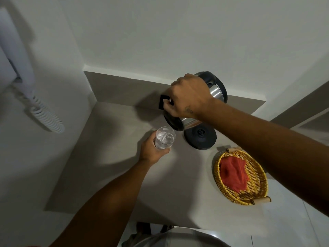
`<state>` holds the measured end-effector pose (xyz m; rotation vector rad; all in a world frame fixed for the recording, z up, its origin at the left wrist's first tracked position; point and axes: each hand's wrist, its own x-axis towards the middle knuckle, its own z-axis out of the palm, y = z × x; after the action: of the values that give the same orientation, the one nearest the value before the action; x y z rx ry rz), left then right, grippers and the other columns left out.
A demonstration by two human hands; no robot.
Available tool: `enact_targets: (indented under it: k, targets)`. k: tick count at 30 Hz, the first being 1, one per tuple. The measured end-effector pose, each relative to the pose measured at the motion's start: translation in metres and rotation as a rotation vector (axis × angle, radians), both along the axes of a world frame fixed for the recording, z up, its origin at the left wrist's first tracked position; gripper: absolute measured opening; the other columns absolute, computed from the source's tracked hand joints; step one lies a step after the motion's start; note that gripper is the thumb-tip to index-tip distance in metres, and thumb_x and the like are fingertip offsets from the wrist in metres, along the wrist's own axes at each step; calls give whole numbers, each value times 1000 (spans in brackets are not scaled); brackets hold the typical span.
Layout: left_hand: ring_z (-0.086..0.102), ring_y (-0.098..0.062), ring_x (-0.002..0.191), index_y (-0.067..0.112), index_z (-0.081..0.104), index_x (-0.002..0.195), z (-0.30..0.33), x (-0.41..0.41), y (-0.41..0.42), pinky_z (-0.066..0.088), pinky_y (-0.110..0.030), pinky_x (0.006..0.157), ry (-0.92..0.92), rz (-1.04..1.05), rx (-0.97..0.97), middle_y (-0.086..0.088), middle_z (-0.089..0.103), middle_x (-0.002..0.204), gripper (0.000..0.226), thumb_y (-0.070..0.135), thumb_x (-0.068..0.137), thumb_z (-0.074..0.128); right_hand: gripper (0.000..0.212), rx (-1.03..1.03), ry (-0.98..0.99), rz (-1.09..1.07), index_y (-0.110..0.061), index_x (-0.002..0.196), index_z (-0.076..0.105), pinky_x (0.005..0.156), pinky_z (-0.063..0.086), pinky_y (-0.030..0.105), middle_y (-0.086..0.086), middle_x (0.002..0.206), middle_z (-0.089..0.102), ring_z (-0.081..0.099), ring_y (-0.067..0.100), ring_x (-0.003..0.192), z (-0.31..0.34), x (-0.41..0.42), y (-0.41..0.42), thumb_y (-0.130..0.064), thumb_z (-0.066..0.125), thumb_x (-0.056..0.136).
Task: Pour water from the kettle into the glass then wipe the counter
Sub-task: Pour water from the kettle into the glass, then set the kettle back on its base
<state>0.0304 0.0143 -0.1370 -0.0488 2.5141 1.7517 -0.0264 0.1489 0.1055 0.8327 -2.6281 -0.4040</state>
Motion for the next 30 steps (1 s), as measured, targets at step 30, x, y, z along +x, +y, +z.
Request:
enact_targets:
  k: [30]
  targets:
    - [67,-14,113,29,57,133,-7,-5,-1,57,-37,97,-64,-38,-4,6,70,121,85,20,57,96,26,-1393,-112,-703,-22,64,61,61,52,29,1,60,58,57,15,58,-78,30,129,-23,62,90]
